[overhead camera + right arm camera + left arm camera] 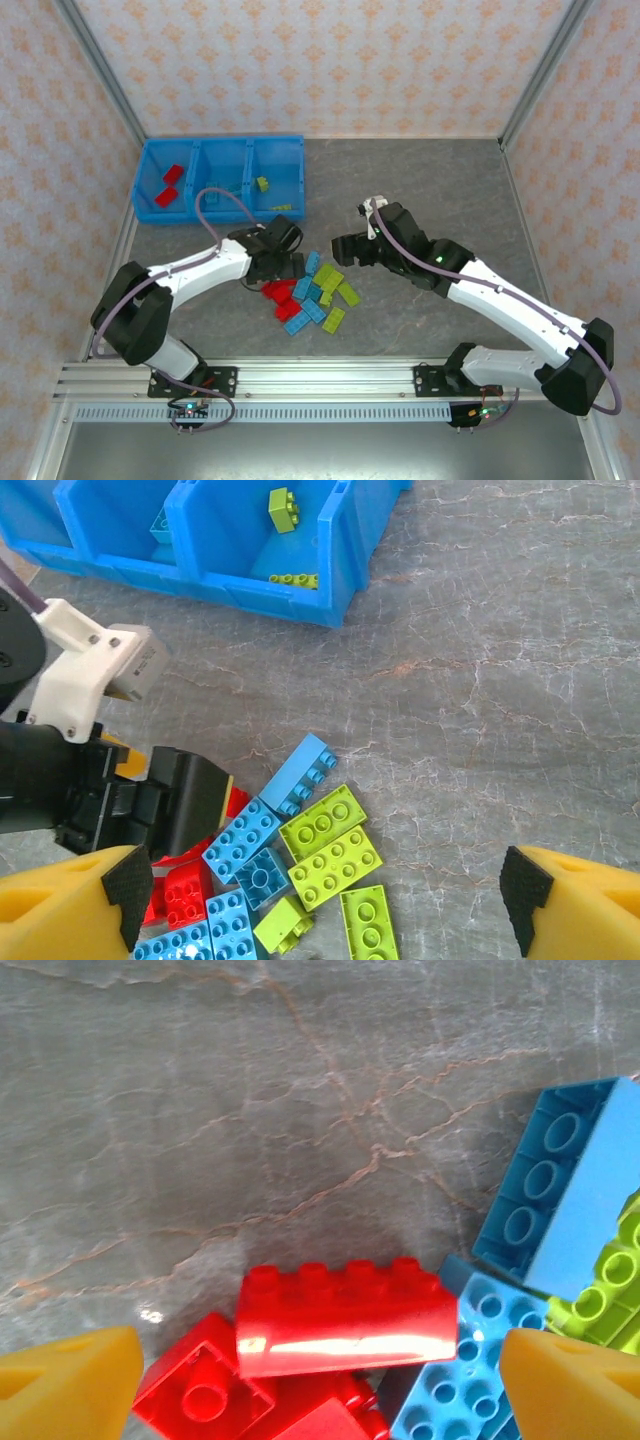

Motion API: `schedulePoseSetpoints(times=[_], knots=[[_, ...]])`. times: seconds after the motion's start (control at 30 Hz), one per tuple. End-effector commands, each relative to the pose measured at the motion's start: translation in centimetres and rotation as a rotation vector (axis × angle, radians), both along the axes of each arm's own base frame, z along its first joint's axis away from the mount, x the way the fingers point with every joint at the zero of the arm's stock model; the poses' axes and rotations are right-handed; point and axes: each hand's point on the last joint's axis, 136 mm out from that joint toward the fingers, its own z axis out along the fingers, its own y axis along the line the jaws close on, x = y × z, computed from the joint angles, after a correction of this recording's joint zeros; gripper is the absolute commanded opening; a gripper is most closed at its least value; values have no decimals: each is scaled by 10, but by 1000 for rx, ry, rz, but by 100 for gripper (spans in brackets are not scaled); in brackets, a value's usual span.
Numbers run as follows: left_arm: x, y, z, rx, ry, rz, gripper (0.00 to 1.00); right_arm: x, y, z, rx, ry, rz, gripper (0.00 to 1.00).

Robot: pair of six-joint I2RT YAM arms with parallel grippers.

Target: Sort the legos into containers by color

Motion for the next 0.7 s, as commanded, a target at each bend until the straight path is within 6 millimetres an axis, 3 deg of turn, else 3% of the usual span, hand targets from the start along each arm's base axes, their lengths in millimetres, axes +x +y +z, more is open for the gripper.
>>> schedulePoseSetpoints(times=[0.0, 0.4, 0.67], knots=[[13, -11, 1, -28, -27, 7, 89, 1, -6, 14, 21, -21, -31, 92], [10, -10, -28, 20, 41, 2, 71, 3, -7, 19, 13, -30, -40, 92], [8, -3, -33, 48, 43, 16, 64, 4, -7, 26, 19, -35, -41, 92]])
